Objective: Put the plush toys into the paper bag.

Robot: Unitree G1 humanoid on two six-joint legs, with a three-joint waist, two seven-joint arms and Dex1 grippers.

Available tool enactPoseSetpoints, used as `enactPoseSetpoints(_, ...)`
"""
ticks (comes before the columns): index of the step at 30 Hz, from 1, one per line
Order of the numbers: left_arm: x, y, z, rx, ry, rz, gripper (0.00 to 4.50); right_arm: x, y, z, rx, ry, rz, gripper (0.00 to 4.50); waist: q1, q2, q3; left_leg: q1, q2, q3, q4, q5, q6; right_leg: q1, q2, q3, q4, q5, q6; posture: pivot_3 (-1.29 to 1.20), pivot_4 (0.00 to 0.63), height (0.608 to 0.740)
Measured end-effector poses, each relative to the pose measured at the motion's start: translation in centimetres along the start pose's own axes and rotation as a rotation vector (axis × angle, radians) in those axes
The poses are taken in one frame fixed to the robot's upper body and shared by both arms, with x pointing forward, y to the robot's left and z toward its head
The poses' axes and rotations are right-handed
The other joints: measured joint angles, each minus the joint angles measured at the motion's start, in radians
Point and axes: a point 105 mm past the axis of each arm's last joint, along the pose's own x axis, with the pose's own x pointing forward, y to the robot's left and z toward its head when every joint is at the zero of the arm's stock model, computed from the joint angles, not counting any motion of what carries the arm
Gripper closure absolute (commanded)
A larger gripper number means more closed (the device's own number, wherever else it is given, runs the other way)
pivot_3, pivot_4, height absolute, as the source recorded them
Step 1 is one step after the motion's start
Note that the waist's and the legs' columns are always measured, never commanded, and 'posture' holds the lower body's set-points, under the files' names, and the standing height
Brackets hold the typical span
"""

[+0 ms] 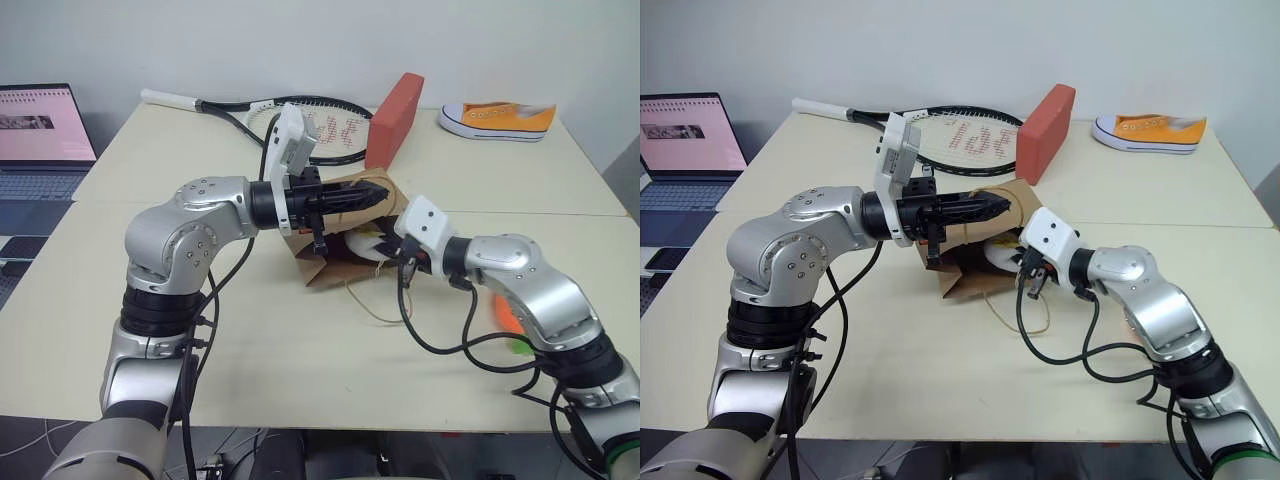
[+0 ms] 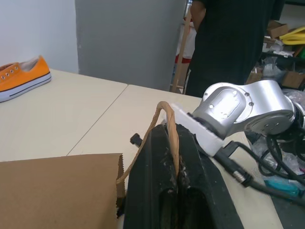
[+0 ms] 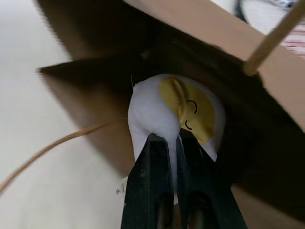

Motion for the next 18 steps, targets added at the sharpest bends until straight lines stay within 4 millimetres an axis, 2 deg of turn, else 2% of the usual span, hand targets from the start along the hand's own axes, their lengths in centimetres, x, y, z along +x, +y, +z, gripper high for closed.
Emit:
enactPoseSetpoints(1, 0.0, 0.0, 0.0, 0.001, 0.0, 0.0, 4.5, 0.3, -0.3, -0.1, -0.01, -0.001, -0.034, 4.47, 0.0, 0.0, 0.0, 0.0, 0.0, 0.0, 0.0, 0.0, 0.0, 0.0, 0.0, 0.0, 0.0, 0.0, 0.0, 0.0, 0.15, 0.74)
enactPoseSetpoints(4, 0.0, -0.1, 0.0, 0.001, 0.0, -0.002, 4.5, 1.1, -0.8, -0.3, -0.033, -0.008, -0.107, 3.78, 0.0, 0.0, 0.0, 0.0, 0.0, 0.0, 0.0, 0.0, 0.0, 0.0, 0.0, 0.0, 0.0, 0.0, 0.0, 0.0, 0.15, 0.74)
enactPoseSetpoints(10, 0.0, -0.1, 0.0, 0.003, 0.001, -0.002, 4.5, 1.6, -1.4, -0.6, -0.143, -0.007, -0.184, 1.65, 0.0, 0.0, 0.0, 0.0, 0.0, 0.0, 0.0, 0.0, 0.0, 0.0, 0.0, 0.0, 0.0, 0.0, 0.0, 0.0, 0.15, 0.74)
enactPoseSetpoints(14, 0.0, -0.1, 0.0, 0.002, 0.002, 0.0, 4.5, 1.7, -1.0, -1.0, -0.156, -0.004, -0.183, 0.19, 0.0, 0.0, 0.0, 0.0, 0.0, 0.0, 0.0, 0.0, 0.0, 0.0, 0.0, 0.0, 0.0, 0.0, 0.0, 0.0, 0.15, 0.74)
enactPoseSetpoints(15, 0.0, -0.1, 0.0, 0.003, 0.002, 0.001, 4.5, 1.7, -0.9, -1.2, -0.154, -0.002, -0.179, 0.05, 0.0, 0.0, 0.0, 0.0, 0.0, 0.0, 0.0, 0.0, 0.0, 0.0, 0.0, 0.0, 0.0, 0.0, 0.0, 0.0, 0.15, 0.74)
enactPoseSetpoints(18, 0.0, 0.0, 0.0, 0.002, 0.001, 0.006, 4.5, 1.4, -0.6, -0.8, -0.165, -0.012, -0.155, 0.05, 0.0, 0.0, 0.0, 0.0, 0.0, 0.0, 0.0, 0.0, 0.0, 0.0, 0.0, 0.0, 0.0, 0.0, 0.0, 0.0, 0.15, 0.74)
